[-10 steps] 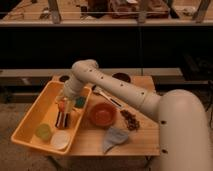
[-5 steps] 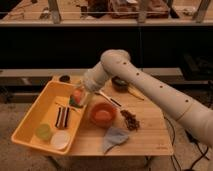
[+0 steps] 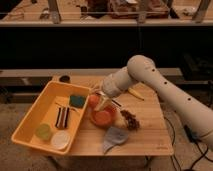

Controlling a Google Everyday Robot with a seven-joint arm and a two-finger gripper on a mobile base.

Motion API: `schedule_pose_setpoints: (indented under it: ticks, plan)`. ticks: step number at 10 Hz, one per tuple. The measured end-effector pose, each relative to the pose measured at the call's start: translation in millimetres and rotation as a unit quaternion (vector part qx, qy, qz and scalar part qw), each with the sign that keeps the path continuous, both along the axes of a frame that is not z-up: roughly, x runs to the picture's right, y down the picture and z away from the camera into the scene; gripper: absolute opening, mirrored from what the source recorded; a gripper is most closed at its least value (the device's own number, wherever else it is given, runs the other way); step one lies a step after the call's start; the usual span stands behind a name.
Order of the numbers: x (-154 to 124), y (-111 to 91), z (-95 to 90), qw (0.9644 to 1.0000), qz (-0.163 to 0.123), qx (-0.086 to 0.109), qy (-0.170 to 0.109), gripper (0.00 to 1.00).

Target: Place apple in table surface

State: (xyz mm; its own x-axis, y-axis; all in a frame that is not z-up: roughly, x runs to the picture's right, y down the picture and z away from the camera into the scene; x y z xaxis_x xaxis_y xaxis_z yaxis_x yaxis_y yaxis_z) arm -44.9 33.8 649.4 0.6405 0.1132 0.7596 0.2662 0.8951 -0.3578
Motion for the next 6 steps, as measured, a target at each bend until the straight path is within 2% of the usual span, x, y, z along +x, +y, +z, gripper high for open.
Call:
schedule_pose_setpoints:
  ticks: [3, 4, 6]
  plan:
    - [-5, 1, 4.0, 1.0000, -0.007, -0.004, 0.004, 0.00]
    - [-9, 9, 8.2, 0.9999, -0.008, -0.009, 0.010, 0.00]
    - [-11, 39, 21.2, 0.9995, -0.005, -0.021, 0.022, 0.00]
